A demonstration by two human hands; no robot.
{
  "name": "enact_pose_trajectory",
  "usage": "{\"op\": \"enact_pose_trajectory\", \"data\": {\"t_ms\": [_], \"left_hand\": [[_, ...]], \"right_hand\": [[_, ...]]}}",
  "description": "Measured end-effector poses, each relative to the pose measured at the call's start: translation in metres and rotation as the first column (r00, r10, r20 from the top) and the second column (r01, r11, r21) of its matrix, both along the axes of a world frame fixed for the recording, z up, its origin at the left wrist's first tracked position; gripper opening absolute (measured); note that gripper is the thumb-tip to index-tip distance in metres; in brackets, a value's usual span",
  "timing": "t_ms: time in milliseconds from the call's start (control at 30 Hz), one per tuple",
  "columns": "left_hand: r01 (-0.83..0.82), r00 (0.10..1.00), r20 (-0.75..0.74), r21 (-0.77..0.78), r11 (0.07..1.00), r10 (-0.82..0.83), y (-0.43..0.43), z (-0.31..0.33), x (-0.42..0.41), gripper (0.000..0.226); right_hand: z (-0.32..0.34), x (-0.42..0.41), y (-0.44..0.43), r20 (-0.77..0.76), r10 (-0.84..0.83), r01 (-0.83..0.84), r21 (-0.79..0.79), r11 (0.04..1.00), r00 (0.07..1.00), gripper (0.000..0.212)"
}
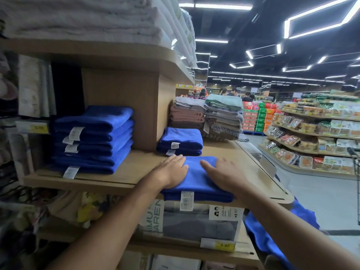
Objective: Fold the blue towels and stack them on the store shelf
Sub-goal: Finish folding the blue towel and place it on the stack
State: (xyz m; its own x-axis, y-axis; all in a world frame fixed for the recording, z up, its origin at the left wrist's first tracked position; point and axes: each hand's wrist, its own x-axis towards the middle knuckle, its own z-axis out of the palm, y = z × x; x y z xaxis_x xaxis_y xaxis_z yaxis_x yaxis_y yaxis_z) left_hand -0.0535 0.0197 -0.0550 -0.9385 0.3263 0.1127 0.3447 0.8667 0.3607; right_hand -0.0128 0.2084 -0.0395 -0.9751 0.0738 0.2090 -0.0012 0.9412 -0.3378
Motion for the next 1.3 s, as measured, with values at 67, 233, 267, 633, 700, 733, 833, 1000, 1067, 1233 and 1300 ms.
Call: {"op": "enact_pose_trajectory", "data": {"t_ms": [67,233,267,633,700,733,833,1000,1067,1233,1300], "left_hand": [[0.002,1.000,0.008,0.035,0.999,-0.002,-0.002,-0.001,0.001,0.060],[0.006,0.999,-0.041,0.074,0.997,-0.003,-0.003,-0.004,0.000,0.056],[-0.003,0.999,-0.049,0.086,0.996,0.007,-0.003,-0.004,0.000,0.056],[-0.388,0.830,0.378,0.920,0.061,-0.410,-0.034,0.024,0.009,0.076],[-0.364,0.795,0.392,0.919,0.154,-0.462,-0.040,0.028,0.008,0.072],[-0.338,0.800,0.383,0.924,0.182,-0.461,-0.041,0.031,0.006,0.070],[-0.326,0.835,0.390,0.919,0.221,-0.388,-0.037,0.045,-0.006,0.055],[-0.340,0.897,0.353,0.935,0.098,-0.265,-0.029,0.074,-0.043,0.016],[-0.344,0.906,0.340,0.938,0.028,-0.252,-0.025,0.081,-0.057,0.009],[-0.399,0.901,0.332,0.887,-0.233,-0.279,-0.014,0.081,-0.093,0.007],[-0.444,0.888,0.372,0.846,-0.295,-0.271,-0.009,0.076,-0.103,0.011]], "right_hand": [[0.003,0.002,0.013,0.089,-0.125,0.128,-0.035,0.991,0.988,0.056],[0.007,-0.002,0.015,0.039,-0.016,0.031,-0.406,0.913,0.999,0.030],[0.007,-0.002,0.011,0.003,0.010,-0.008,-0.499,0.867,1.000,0.029],[0.069,-0.011,-0.001,-0.472,0.124,-0.473,-0.756,0.453,0.873,0.033],[0.085,-0.022,0.000,-0.498,0.123,-0.499,-0.756,0.423,0.859,0.035],[0.092,-0.028,0.001,-0.504,0.115,-0.503,-0.762,0.407,0.856,0.036],[0.106,-0.056,0.003,-0.498,0.057,-0.482,-0.796,0.367,0.865,0.037],[0.114,-0.118,0.005,-0.459,-0.008,-0.436,-0.850,0.298,0.889,0.043],[0.112,-0.143,0.005,-0.429,-0.024,-0.411,-0.878,0.244,0.903,0.045],[0.099,-0.201,-0.001,-0.337,-0.035,-0.328,-0.932,0.152,0.941,0.045],[0.089,-0.220,-0.006,-0.266,-0.018,-0.260,-0.953,0.156,0.964,0.038]]}}
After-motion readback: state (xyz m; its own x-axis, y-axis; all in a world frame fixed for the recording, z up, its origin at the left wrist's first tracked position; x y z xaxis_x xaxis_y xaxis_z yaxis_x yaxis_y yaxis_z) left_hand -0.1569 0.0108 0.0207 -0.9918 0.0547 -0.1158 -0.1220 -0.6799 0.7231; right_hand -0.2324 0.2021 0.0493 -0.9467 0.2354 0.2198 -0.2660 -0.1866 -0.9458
